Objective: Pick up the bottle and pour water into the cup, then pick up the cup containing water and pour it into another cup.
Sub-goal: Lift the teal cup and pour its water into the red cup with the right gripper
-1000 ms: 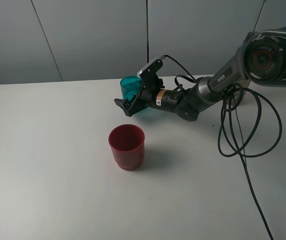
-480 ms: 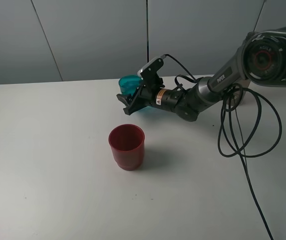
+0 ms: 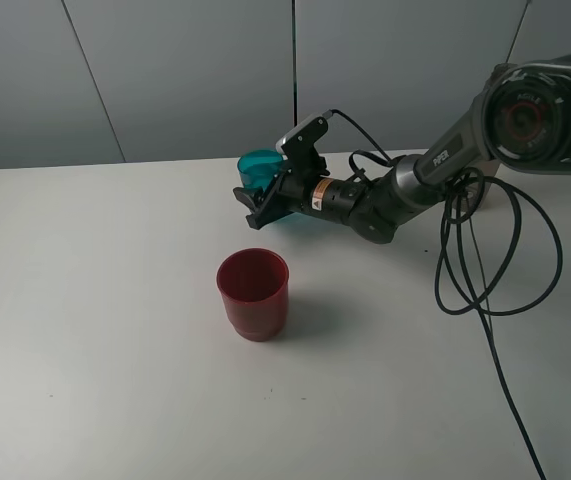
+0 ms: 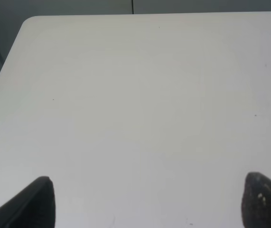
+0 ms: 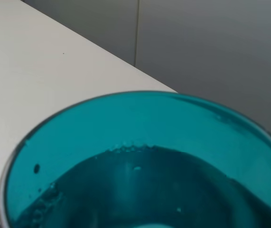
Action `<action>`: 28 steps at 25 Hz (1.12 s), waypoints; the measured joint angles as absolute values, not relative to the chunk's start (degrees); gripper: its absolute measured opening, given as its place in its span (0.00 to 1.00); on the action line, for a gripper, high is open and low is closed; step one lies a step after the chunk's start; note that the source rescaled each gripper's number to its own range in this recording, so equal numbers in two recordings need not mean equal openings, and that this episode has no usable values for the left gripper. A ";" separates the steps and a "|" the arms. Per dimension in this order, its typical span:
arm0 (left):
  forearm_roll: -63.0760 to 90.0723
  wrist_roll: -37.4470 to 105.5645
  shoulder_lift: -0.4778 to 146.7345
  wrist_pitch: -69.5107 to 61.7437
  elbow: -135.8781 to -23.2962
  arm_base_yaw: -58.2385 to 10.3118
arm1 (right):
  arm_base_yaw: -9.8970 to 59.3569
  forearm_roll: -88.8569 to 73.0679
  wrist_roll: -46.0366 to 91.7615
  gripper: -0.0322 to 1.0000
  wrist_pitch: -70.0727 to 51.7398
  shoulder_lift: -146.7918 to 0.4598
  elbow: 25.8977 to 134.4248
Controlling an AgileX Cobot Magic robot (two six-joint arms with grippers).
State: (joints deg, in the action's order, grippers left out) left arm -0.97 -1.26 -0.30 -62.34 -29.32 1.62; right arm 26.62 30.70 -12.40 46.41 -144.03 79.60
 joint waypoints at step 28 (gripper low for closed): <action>-0.97 -1.16 -0.30 -62.34 -29.32 1.62 | 24.85 28.16 -3.72 0.10 51.75 -125.39 56.09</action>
State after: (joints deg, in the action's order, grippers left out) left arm -0.97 -1.16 -0.30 -62.34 -29.32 1.62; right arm 24.85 28.16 -3.72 51.75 -125.39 56.09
